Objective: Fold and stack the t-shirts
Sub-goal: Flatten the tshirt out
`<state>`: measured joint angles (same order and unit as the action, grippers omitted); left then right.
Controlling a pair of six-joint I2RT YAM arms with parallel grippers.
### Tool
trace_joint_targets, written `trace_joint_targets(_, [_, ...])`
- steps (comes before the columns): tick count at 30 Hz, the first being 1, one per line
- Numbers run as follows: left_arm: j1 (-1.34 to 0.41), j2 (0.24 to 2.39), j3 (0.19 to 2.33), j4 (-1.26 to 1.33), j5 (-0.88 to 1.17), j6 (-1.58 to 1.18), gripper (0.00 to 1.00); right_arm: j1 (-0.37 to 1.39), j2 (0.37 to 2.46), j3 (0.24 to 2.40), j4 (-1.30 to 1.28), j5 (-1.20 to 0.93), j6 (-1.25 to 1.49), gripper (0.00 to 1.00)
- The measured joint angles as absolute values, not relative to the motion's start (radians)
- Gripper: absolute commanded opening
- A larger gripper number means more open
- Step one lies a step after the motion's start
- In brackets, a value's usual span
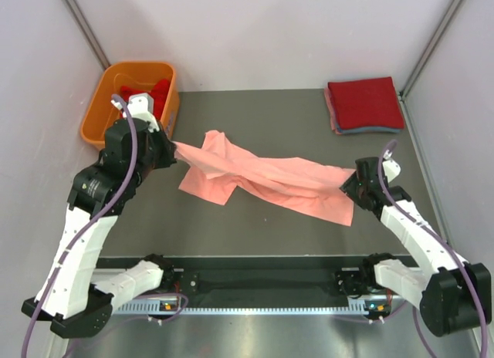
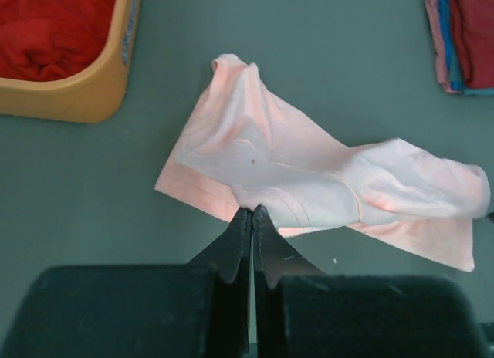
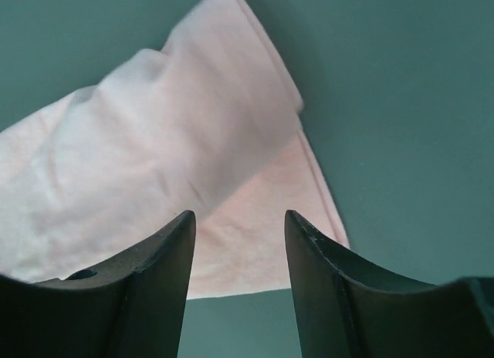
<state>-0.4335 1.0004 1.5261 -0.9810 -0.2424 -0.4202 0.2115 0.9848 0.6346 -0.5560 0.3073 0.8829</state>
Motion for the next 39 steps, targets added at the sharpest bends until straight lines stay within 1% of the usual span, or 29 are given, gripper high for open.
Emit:
trace_joint_targets(5, [-0.434, 1.021, 1.577, -1.016, -0.294, -0.409, 0.0, 0.211, 1.065, 0.606, -0.432, 0.255, 0.854, 0.5])
trace_joint_targets(15, [-0.434, 1.028, 1.595, -1.017, -0.289, -0.405, 0.0, 0.211, 1.235, 0.568, -0.247, 0.234, 0.793, 0.5])
trace_joint_targets(17, [-0.434, 1.028, 1.588, -1.016, -0.284, -0.405, 0.0, 0.211, 1.25, 0.555, -0.224, 0.234, 0.793, 0.42])
trace_joint_targets(18, [-0.434, 1.027, 1.581, -1.016, -0.279, -0.405, 0.0, 0.211, 1.261, 0.551, -0.22, 0.234, 0.791, 0.26])
trace_joint_targets(19, [-0.434, 1.027, 1.577, -1.016, -0.278, -0.405, 0.0, 0.211, 1.272, 0.55, -0.219, 0.235, 0.792, 0.15])
trace_joint_targets(20, [-0.434, 1.027, 1.57, -1.016, -0.274, -0.405, 0.0, 0.211, 1.283, 0.55, -0.216, 0.239, 0.792, 0.04])
trace_joint_targets(21, [-0.434, 1.027, 1.563, -1.016, -0.27, -0.406, 0.0, 0.211, 1.291, 0.55, -0.215, 0.241, 0.791, 0.0])
trace_joint_targets(26, [-0.434, 1.024, 1.537, -1.017, -0.259, -0.406, 0.0, 0.211, 1.258, 0.557, -0.274, 0.277, 0.784, 0.0])
trace_joint_targets(28, [-0.434, 1.019, 1.537, -1.017, -0.259, -0.41, 0.0, 0.211, 1.185, 0.563, -0.345, 0.302, 0.777, 0.0])
trace_joint_targets(33, [-0.434, 0.981, 1.537, -1.017, -0.249, -0.421, 0.0, 0.211, 0.917, 0.639, -0.522, 0.358, 0.762, 0.0])
trace_joint_targets(36, [-0.434, 0.958, 1.537, -1.017, -0.229, -0.427, 0.0, 0.211, 0.838, 0.715, -0.589, 0.376, 0.757, 0.0])
trace_joint_targets(39, [-0.434, 0.953, 1.531, -1.013, -0.225, -0.428, 0.0, 0.211, 0.838, 0.783, -0.624, 0.391, 0.743, 0.0])
